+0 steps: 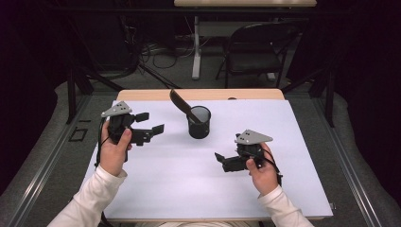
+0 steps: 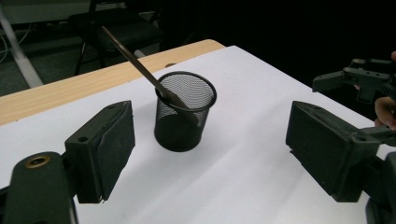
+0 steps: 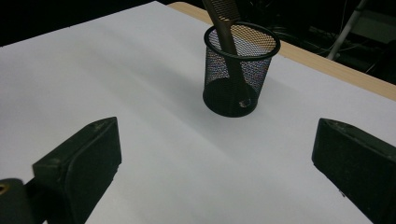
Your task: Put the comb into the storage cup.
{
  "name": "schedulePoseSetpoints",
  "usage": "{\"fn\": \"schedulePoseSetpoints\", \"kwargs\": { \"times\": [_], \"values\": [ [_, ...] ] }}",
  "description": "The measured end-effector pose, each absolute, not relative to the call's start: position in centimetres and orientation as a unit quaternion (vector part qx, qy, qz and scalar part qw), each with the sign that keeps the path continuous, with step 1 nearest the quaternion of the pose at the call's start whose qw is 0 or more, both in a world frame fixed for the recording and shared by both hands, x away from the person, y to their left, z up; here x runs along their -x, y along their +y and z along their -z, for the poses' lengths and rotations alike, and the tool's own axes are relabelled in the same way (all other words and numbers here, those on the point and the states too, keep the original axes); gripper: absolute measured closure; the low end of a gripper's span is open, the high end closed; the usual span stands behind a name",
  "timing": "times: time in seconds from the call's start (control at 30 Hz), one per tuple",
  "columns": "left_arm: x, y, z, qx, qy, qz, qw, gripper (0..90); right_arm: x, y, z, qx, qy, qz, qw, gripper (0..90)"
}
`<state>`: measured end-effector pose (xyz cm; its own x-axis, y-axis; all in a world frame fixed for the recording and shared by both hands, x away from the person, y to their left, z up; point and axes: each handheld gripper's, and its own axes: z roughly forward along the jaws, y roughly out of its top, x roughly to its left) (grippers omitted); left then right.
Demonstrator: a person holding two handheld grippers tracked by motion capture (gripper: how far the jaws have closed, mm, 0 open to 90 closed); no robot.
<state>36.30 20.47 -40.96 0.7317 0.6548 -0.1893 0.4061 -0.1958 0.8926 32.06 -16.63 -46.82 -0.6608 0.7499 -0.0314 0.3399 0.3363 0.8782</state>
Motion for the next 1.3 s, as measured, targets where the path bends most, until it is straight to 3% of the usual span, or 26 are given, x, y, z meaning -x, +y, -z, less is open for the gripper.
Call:
{"fn": "schedulePoseSetpoints", "kwargs": {
  "times": [0.6, 1.3],
  "values": [
    [-32.6, 20.8, 43.0, -0.776, 0.314, -0.107, 0.537, 16.0, -30.1, -18.1, 46.5, -0.35, 0.779, -0.471, 0.221, 1.2],
    [-29.9, 23.3, 46.9, -0.749, 0.349, -0.114, 0.552, 16.0, -28.1, -21.3, 47.5, -0.382, 0.758, -0.47, 0.241, 1.2]
  ]
}}
